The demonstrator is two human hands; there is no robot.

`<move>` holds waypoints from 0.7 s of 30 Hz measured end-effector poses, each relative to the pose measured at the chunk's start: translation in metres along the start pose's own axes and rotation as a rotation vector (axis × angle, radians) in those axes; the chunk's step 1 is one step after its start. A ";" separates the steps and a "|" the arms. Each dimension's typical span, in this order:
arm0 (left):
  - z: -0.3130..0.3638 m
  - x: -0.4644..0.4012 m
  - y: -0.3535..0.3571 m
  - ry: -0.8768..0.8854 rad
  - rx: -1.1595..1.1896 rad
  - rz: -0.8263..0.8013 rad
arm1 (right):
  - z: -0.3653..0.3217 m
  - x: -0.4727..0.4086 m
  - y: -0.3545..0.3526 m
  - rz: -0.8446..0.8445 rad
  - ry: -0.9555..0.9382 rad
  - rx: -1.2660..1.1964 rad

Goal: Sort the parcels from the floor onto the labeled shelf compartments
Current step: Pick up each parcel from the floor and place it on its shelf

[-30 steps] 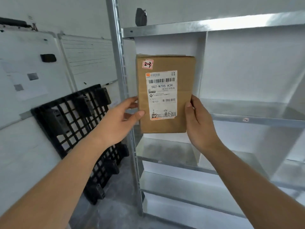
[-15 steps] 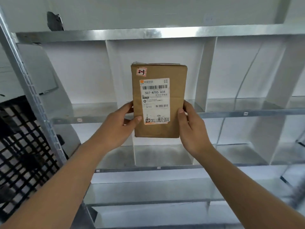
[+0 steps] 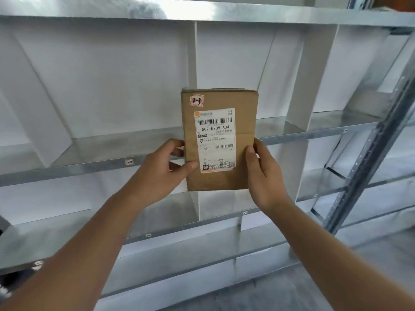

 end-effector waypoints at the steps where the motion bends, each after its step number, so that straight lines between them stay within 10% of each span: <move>1: -0.005 -0.010 0.012 -0.001 0.014 -0.012 | 0.009 -0.008 -0.007 0.018 0.009 -0.001; 21: -0.015 -0.134 0.268 -0.076 -0.002 -0.171 | 0.199 -0.148 -0.171 0.028 0.063 0.014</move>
Point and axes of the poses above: each hand's wrist, its own x-axis away from the middle knuckle, its own y-axis out of the palm, z = x × y, the point moved 3 cm from there along -x, towards the middle knuckle, and after that the axes turned 15 degrees about y, right-handed, at the moved point
